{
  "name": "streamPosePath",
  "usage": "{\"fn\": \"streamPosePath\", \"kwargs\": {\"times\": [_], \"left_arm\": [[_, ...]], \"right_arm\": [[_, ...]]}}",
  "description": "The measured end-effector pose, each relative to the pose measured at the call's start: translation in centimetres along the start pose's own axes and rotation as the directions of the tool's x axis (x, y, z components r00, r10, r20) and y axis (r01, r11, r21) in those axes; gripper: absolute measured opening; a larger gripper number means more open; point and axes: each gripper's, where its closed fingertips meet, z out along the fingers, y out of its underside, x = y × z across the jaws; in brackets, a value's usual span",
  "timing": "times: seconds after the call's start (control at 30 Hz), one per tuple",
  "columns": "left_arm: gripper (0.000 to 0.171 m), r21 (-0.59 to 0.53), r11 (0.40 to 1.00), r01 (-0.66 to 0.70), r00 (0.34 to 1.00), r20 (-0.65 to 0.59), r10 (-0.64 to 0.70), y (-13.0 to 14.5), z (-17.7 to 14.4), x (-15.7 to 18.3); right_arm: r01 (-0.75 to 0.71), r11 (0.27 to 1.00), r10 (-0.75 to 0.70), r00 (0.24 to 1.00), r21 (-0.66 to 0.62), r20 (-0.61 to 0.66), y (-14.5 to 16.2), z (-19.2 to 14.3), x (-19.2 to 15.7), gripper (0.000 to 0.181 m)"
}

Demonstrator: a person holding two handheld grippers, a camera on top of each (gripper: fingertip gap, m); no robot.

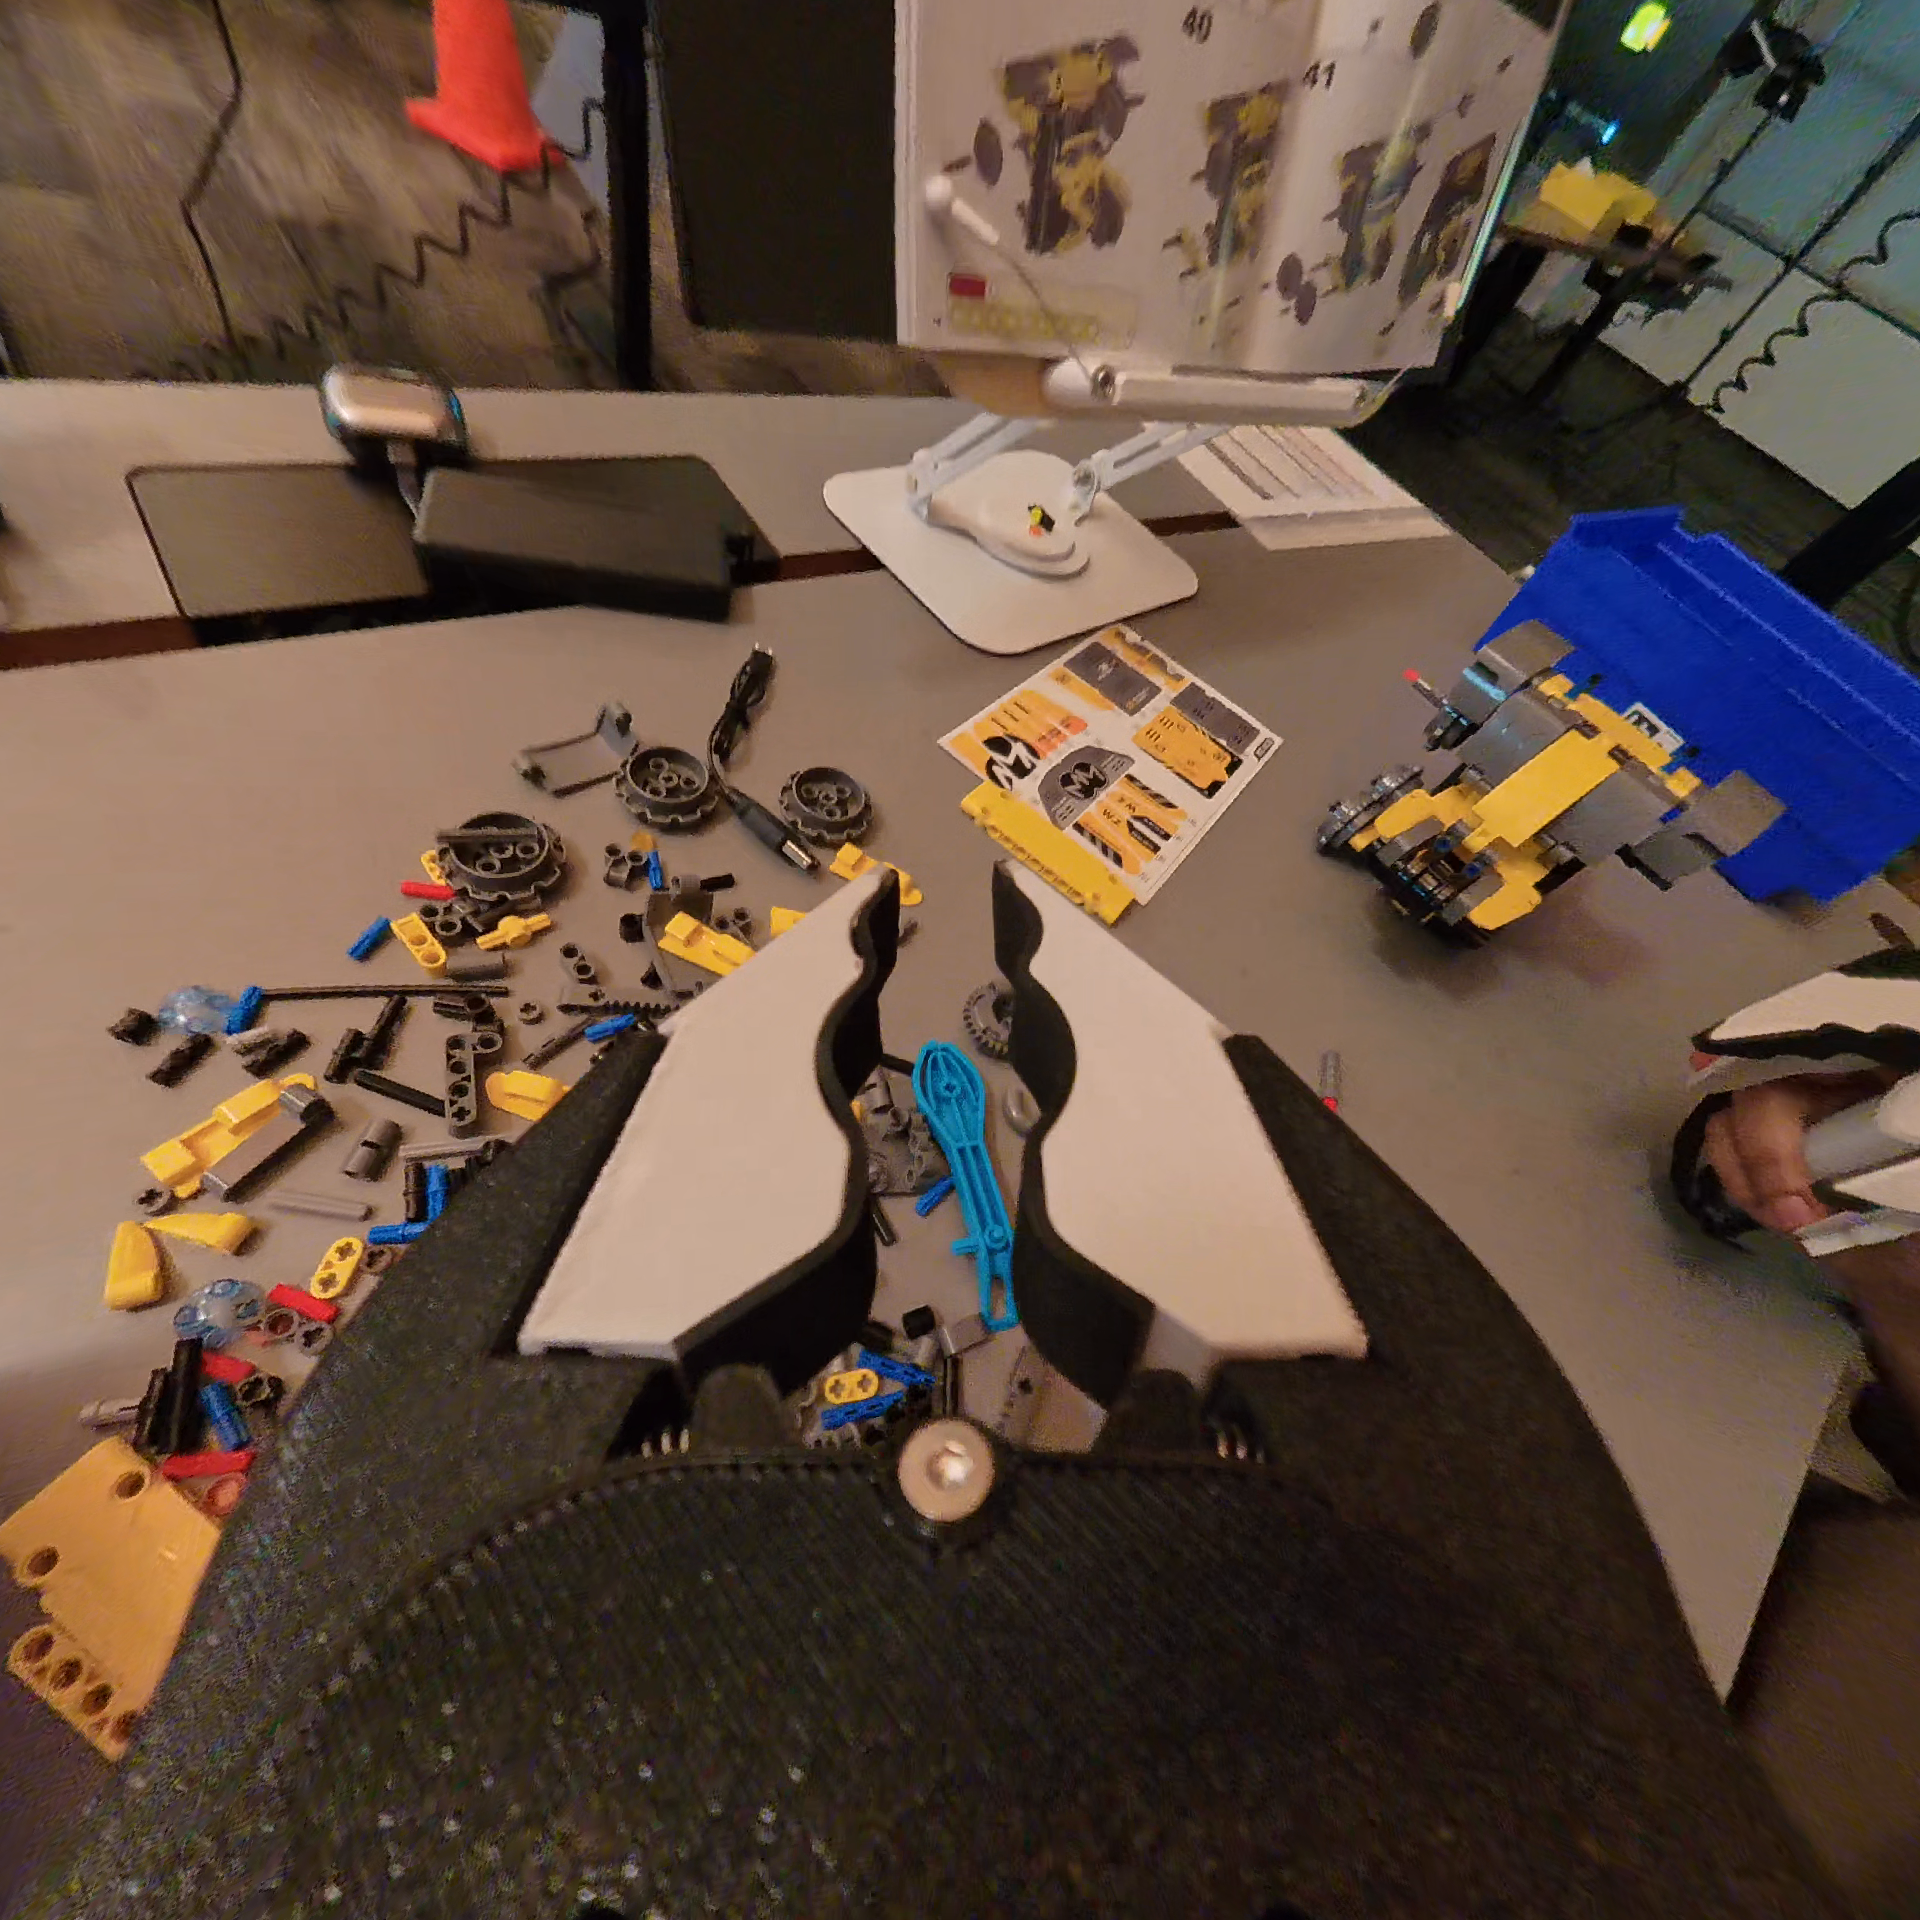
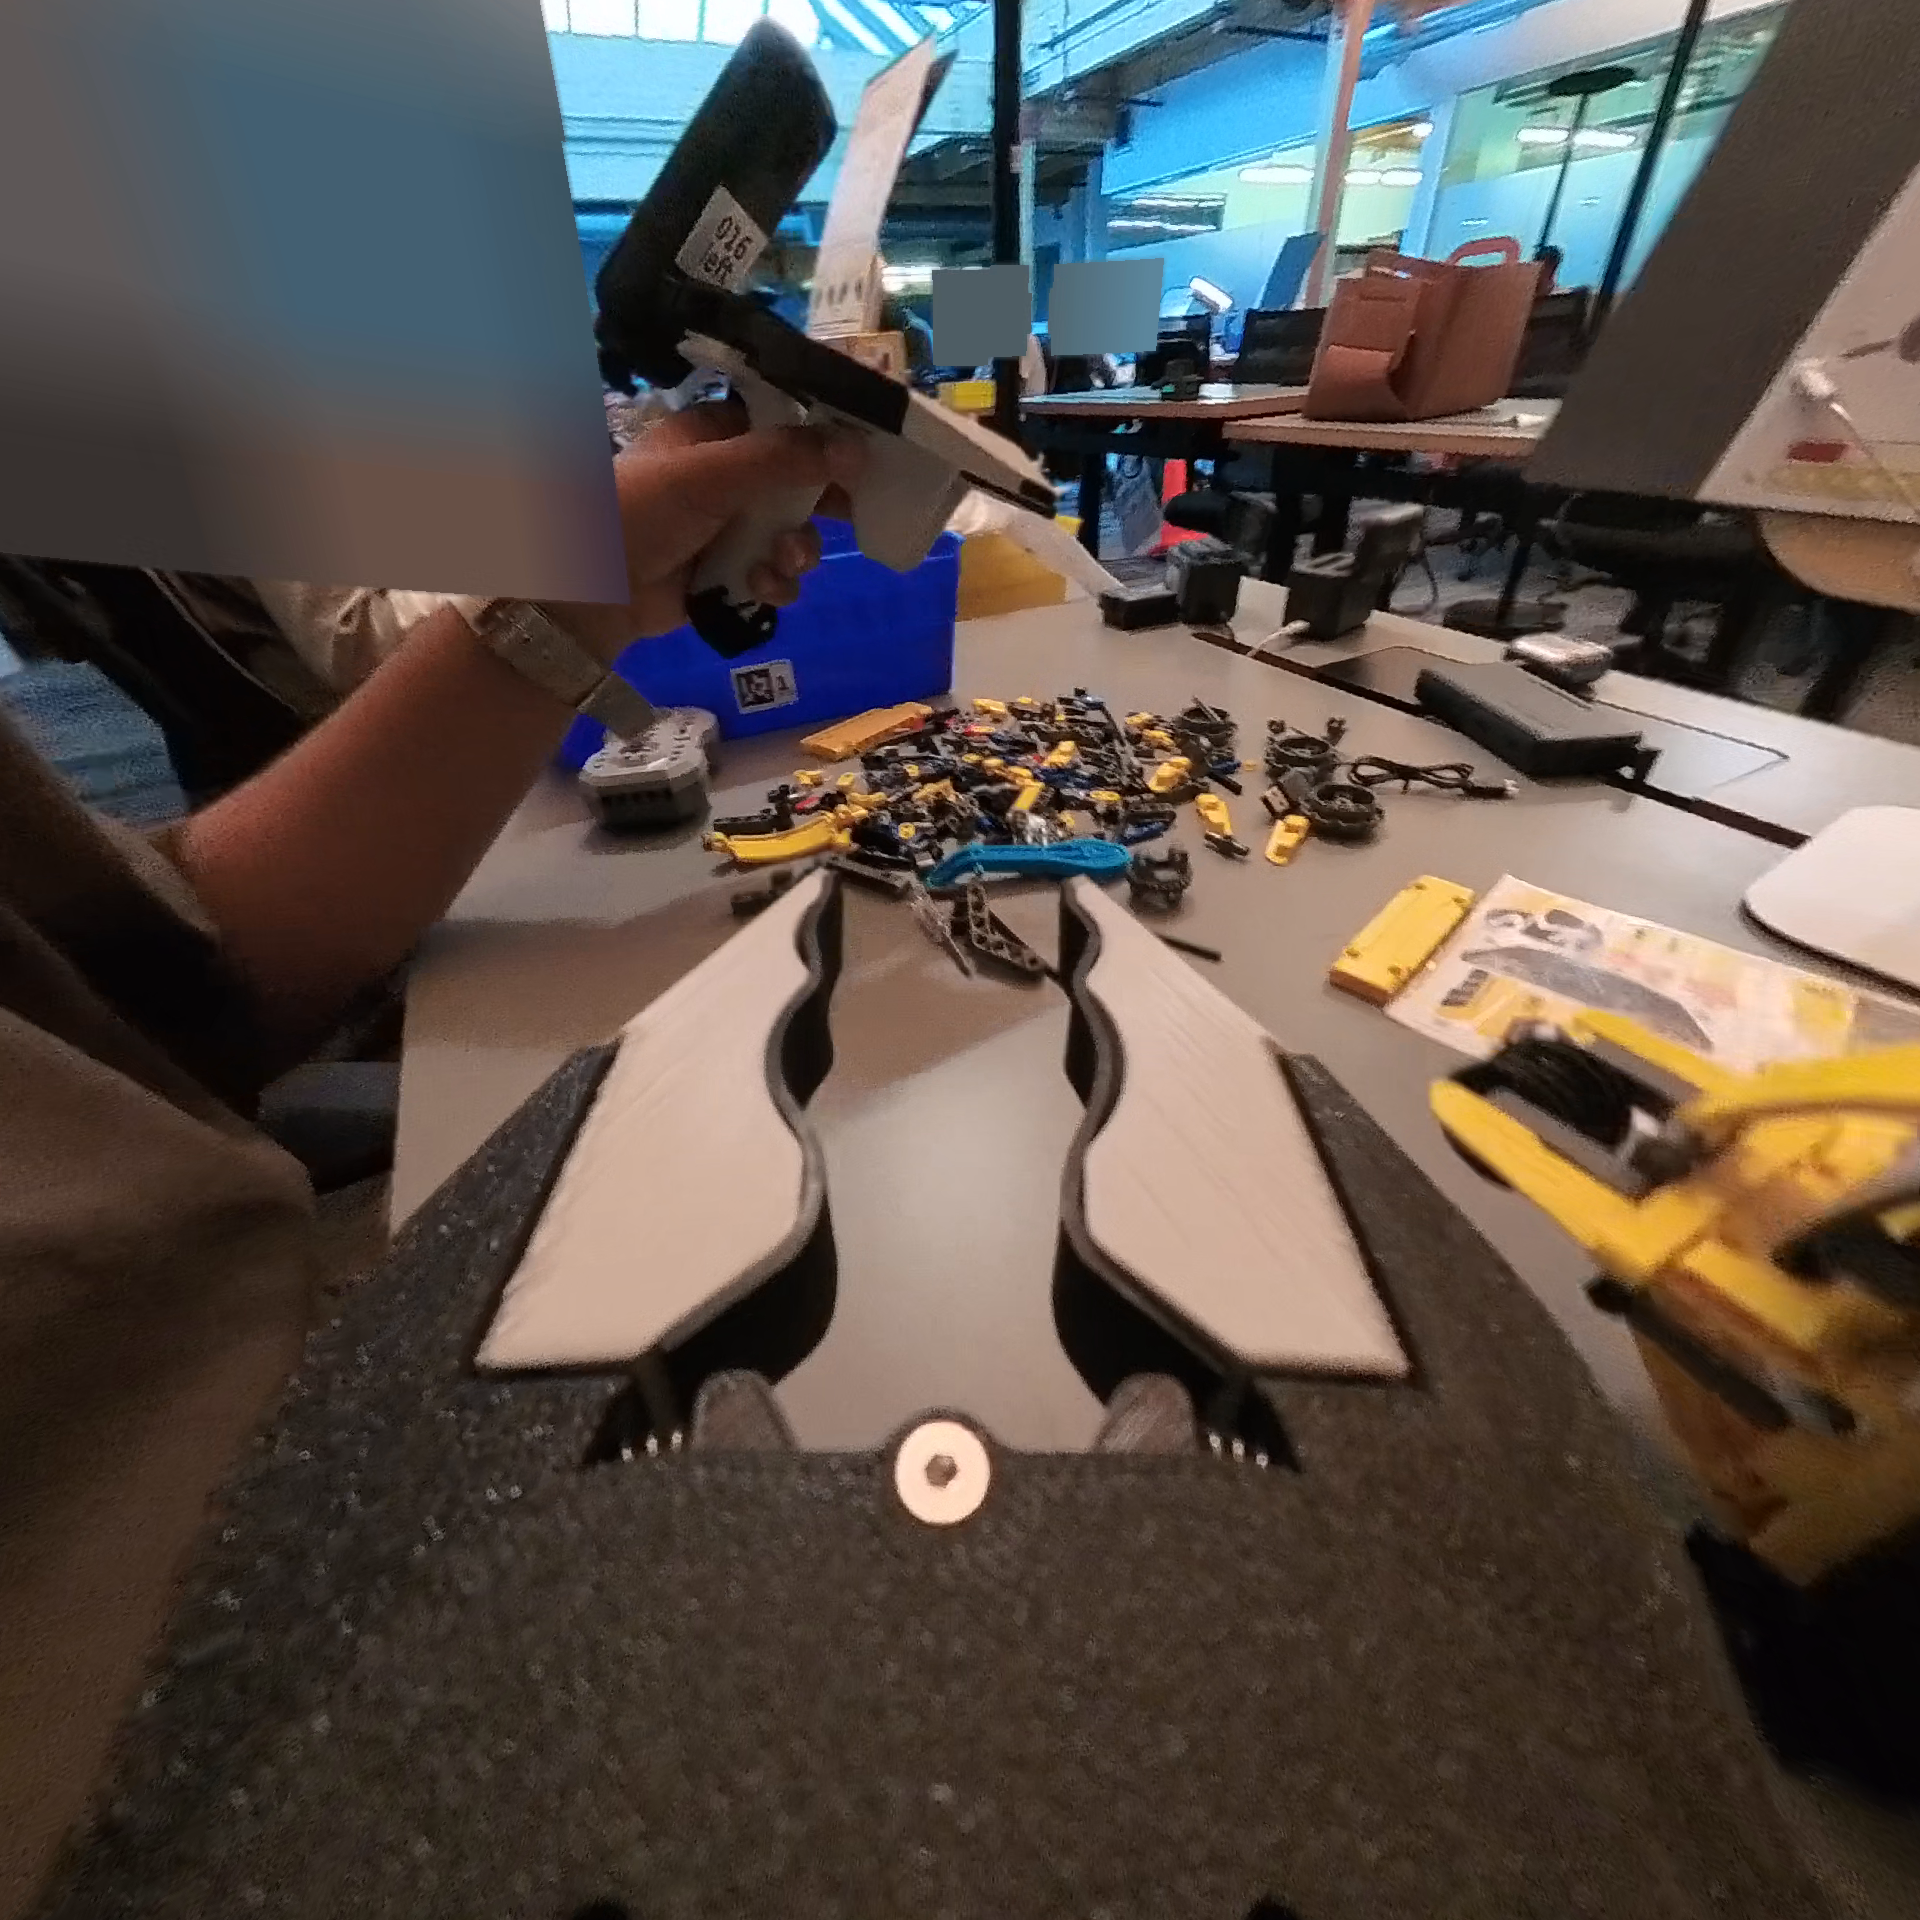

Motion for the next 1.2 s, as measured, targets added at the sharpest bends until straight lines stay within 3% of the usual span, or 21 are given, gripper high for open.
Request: {"fn": "streamPosePath", "kwargs": {"times": [0.1, 0.3, 0.53, 0.7, 0.8, 0.93, 1.03, 1.1, 1.13, 1.2], "left_arm": [[0.0, 0.037, 0.998, -0.052, 0.998, 0.022, 0.051, -0.3, -1.2, 0.8], [0.0, 0.067, 0.991, -0.114, 0.993, 0.048, 0.111, -1.4, -3.5, 1.8], [0.002, 0.098, 0.983, -0.153, 0.988, 0.044, 0.15, -1.7, -3.6, 1.6], [0.002, 0.108, 0.992, -0.068, 0.997, -0.025, 0.071, -0.7, -2.6, 1.2], [0.002, 0.104, 0.99, -0.092, 0.996, 0.03, 0.089, -0.2, -2.2, 0.7], [0.001, 0.125, 0.986, -0.112, 0.988, 0.12, 0.097, -0.3, -2.9, -0.7], [0.0, 0.208, 0.975, -0.072, 0.992, 0.113, 0.049, -1.0, -3.5, -1.0], [0.003, 0.358, 0.93, -0.081, 0.99, 0.138, 0.033, -2.4, -4.1, -1.0], [0.0, 0.44, 0.889, -0.123, 0.983, 0.178, 0.047, -3.0, -4.3, -1.3], [0.0, 0.449, 0.88, -0.153, 0.975, 0.212, 0.062, -2.3, -3.6, -1.9]], "right_arm": [[0.031, 1.0, -0.031, 0.997, 0.0, 0.076, -2.3, 1.2, -1.1, 0.041], [0.1, 0.995, -0.1, 0.973, 0.012, 0.21, -6.8, 5.2, -2.9, 0.041], [0.07, 0.995, -0.046, 0.953, -0.07, 0.3, -5.4, 11.7, -3.3, 0.04], [0.017, 0.997, 0.006, 0.953, -0.073, 0.302, -4.5, 14.2, -2.0, 0.039], [0.027, 0.997, -0.007, 0.963, -0.07, 0.269, -2.8, 15.4, -0.5, 0.038], [-0.077, 0.997, 0.069, 0.974, 0.027, 0.214, -1.3, 14.5, 0.2, 0.031], [-0.182, 0.982, 0.168, 0.964, 0.047, 0.207, -2.1, 14.5, 1.1, 0.035], [-0.261, 0.953, 0.233, 0.956, 0.154, 0.18, -4.0, 13.6, 2.2, 0.036], [-0.252, 0.943, 0.222, 0.963, 0.215, 0.153, -4.7, 13.1, 2.8, 0.037], [-0.177, 0.955, 0.165, 0.984, 0.24, 0.068, -4.2, 12.9, 4.0, 0.035]]}}
